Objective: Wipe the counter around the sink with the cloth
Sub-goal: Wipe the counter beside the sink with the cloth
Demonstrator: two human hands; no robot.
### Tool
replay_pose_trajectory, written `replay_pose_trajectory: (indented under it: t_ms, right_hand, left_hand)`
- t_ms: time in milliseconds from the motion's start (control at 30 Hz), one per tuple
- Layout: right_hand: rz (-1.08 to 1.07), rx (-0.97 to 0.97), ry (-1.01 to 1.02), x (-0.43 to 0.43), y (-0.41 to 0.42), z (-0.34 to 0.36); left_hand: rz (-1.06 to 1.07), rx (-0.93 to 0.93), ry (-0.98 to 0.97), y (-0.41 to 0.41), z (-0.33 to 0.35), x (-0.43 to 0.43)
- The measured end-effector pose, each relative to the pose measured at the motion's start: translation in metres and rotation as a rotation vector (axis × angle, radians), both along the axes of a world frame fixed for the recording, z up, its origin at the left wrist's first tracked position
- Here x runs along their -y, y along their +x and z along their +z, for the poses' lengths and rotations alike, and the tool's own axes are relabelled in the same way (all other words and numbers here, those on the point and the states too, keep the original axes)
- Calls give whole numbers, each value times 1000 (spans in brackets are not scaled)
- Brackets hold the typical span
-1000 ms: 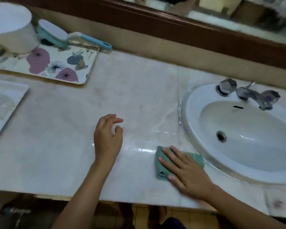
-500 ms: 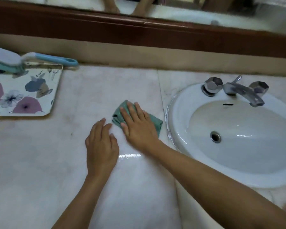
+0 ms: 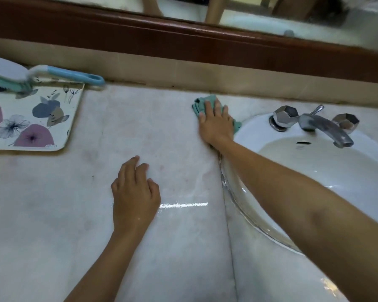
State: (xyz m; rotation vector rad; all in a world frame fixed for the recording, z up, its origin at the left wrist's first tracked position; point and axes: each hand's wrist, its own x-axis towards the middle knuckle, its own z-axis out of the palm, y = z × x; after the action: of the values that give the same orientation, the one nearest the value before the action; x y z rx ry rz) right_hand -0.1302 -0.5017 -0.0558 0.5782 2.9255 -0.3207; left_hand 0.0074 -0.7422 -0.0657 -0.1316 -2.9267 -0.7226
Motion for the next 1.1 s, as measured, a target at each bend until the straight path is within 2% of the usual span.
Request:
replay_pose_trajectory:
  t_ms: [133, 267, 367, 567, 733, 800, 933, 1033, 1100]
  right_hand:
    - [-71, -35, -73, 53, 44, -1]
    - [146, -80, -48, 69, 123, -2]
    - [283, -89, -56, 65, 181, 0]
    - [370, -34, 1, 42, 269, 2]
    - [503, 10, 47, -9, 331, 8]
    - [559, 25, 55, -32, 352, 11]
    - [627, 50, 72, -88, 397, 13]
    - [637, 45, 114, -143, 440, 12]
    - [570, 35, 118, -189, 474, 9]
  left_hand:
    - [8, -3, -37, -2, -1, -2]
    - [6, -15, -38, -2, -2, -1]
    - [-3, -8, -34, -2, -3, 0]
    - [-13, 13, -7, 0, -3, 3]
    - [84, 118, 88, 21, 16, -31]
    - [-4, 89, 193, 51, 29, -75]
    - [-308, -3, 435, 123, 46, -173]
    - [-430, 41, 500, 164, 48, -228]
    - [-483, 66, 492, 185, 49, -261]
